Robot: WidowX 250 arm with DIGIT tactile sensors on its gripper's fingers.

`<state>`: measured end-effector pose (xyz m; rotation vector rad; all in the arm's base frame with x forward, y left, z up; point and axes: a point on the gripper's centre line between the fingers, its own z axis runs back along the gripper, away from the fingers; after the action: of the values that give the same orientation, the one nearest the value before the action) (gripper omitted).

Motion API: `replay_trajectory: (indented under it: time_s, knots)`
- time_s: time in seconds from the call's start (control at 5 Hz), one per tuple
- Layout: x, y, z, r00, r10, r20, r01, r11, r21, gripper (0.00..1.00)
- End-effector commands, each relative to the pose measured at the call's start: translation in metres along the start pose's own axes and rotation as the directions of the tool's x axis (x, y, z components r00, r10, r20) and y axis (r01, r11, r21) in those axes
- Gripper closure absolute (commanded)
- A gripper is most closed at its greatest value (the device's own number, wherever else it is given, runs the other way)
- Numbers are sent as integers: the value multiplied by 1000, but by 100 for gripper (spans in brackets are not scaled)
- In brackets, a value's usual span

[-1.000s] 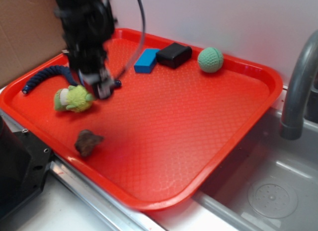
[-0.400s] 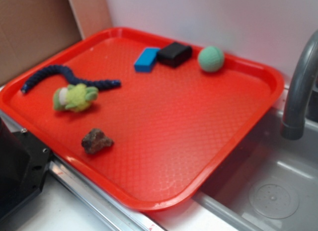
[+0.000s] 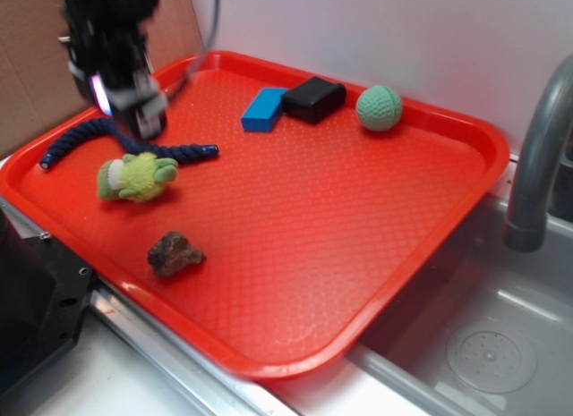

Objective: Grab the rock.

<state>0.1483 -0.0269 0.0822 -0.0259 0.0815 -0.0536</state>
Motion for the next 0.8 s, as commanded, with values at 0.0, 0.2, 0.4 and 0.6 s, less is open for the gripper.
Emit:
replay_trajectory:
  time_s: [0.0,0.2,0.4,0.6]
  knots:
    - [-14,-28,-47,999,19,30,-16,996,-89,0]
    - [-17,-40,-46,999,-24,49,31,990,-136,0]
    - [-20,-43,-46,997,-49,56,56,988,-141,0]
    - [-21,-42,-54,997,-74,34,77,989,-125,0]
